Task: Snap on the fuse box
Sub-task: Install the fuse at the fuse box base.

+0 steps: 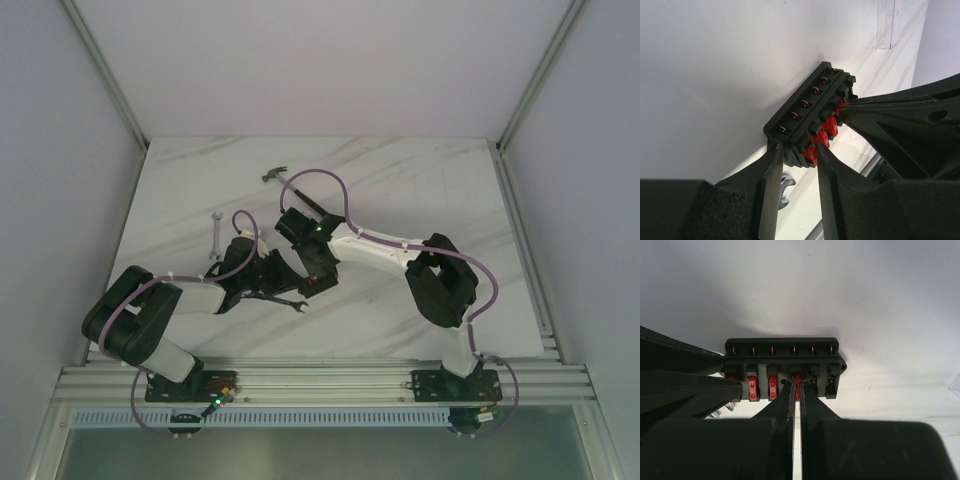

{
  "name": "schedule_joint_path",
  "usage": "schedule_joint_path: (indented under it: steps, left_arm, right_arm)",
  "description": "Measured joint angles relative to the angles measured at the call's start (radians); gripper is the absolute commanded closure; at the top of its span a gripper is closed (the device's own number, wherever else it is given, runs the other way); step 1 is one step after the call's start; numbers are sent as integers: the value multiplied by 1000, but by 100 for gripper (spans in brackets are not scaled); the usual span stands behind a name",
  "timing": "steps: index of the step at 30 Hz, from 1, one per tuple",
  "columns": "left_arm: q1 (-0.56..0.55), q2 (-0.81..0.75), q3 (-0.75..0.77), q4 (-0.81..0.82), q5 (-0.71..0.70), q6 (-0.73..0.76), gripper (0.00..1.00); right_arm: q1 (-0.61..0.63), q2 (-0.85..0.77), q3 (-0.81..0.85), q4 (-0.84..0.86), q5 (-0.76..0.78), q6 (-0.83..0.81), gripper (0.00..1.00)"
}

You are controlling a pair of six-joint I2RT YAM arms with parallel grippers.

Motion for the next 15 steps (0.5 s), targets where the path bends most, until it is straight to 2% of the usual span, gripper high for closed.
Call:
schedule_joint_path:
  steps: [15]
  left_arm:
    - [-1,-2,-2,-2,-6,-31,62]
  right_arm:
    - [-2,-18,-68,78,-21,3,100]
